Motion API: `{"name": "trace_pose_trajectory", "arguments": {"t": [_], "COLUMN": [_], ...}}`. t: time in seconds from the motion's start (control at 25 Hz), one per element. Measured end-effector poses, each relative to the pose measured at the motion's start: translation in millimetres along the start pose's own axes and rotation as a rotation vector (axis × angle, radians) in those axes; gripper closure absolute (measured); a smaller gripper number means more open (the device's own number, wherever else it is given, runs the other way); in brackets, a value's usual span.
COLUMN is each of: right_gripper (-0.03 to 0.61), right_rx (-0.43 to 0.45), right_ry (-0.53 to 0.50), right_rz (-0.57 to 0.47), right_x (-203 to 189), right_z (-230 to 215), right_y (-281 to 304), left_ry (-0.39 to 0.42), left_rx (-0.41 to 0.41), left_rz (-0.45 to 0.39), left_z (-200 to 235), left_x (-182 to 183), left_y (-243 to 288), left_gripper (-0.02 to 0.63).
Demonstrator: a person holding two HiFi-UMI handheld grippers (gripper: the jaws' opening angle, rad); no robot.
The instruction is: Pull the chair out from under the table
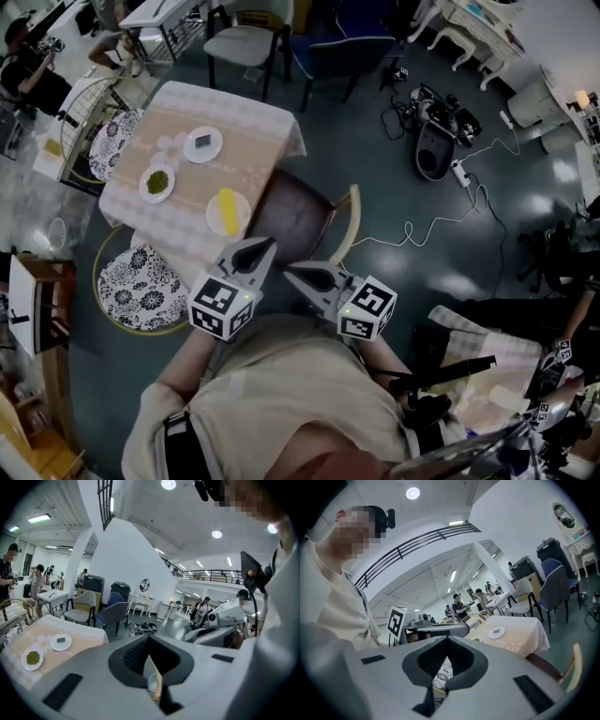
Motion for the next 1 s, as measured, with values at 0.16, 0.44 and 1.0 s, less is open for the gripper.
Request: {"name": "trace_pose_trajectory", "arguments": {"t": [0.16,0.44,1.0], "right_gripper": [0.571,0.572,0.572], "right_rx": [-0.014,-0.056,0.099], "right_ry": [-0.009,0.012,0.008], "right_rz": [0.004,0.050,0.096], "right_x": [-0.2,-7.3,1.9], "right_z": [-10.1,-45.9,-64.9], "right_y": [-11.1,-43.7,-57.3], "left_ry": [0.011,0.006,0.003], "left_rx": [0.027,0.108,0.236], "left_rz": [0.007,0.001,0.027], "left_z": [-8.0,-19.5,-29.3], "left_x": [2.0,8.1,21.3], "left_y": [3.6,14.1,42.2], "left_gripper": [0.606,0.606,0.606]}}
Point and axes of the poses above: the fingertips, and each gripper's own axes: y forward along the fingers, z to its left, x out of its top, the point moved 1 cm from there along -y, backward along the fingers, and after that the axes turned 3 degrees about y, right-handed, at the moved point
